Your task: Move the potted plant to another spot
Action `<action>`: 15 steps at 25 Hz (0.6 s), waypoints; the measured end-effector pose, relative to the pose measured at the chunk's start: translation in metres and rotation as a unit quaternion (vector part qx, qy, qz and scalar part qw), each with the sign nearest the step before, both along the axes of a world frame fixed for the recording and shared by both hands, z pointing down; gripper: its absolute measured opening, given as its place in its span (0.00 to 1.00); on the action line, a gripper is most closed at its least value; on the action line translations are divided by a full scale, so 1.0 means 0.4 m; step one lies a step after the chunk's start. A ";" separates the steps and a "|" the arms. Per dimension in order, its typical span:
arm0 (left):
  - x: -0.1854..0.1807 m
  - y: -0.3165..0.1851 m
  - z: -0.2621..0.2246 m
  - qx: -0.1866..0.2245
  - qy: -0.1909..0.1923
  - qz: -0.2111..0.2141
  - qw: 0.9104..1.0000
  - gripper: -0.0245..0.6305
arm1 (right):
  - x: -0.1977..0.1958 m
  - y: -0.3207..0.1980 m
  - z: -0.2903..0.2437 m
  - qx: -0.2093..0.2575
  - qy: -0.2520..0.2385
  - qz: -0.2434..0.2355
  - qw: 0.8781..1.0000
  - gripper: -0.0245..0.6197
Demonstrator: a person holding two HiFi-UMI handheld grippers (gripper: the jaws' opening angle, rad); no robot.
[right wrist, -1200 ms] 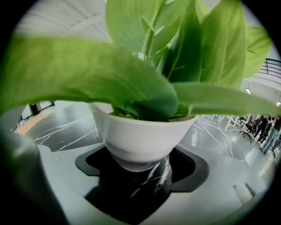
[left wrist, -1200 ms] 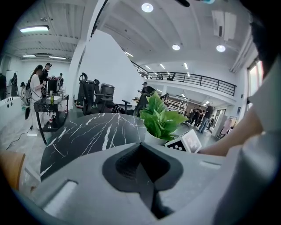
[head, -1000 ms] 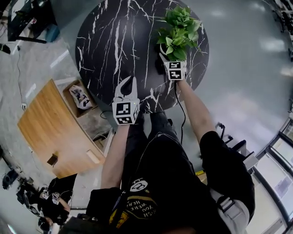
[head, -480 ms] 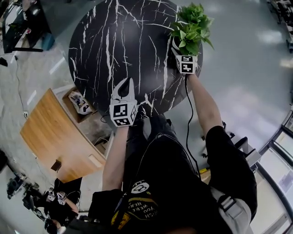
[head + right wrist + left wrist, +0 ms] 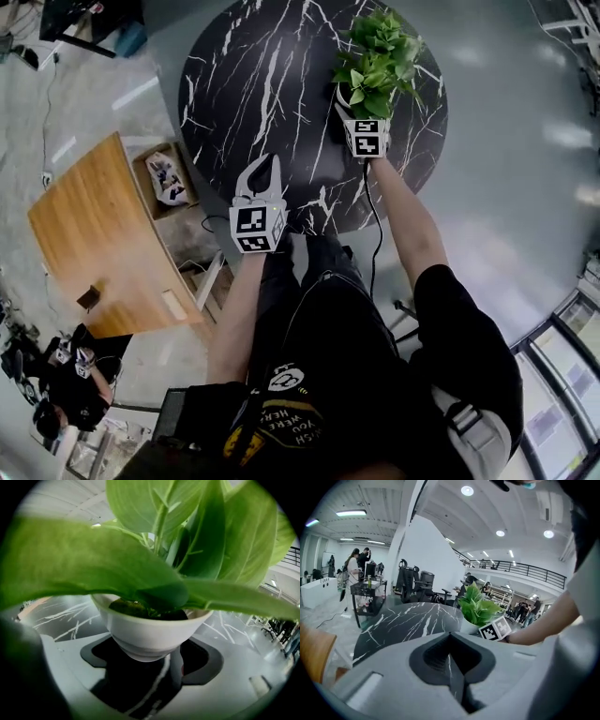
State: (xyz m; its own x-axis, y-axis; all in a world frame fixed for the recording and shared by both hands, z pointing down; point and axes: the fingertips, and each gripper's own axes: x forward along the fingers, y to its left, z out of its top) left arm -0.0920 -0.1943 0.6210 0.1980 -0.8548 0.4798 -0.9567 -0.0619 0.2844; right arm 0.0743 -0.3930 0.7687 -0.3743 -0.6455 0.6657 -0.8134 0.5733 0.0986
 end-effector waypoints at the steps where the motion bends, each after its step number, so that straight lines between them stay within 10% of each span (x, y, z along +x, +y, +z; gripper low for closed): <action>1: -0.023 0.017 0.000 0.000 0.000 -0.013 1.000 0.04 | -0.050 0.015 0.000 0.000 -0.001 -0.015 1.000 0.70; 15: -0.324 0.300 0.010 -0.005 0.009 -0.190 0.982 0.04 | -0.740 0.377 -0.004 0.007 -0.004 -0.276 0.961 0.70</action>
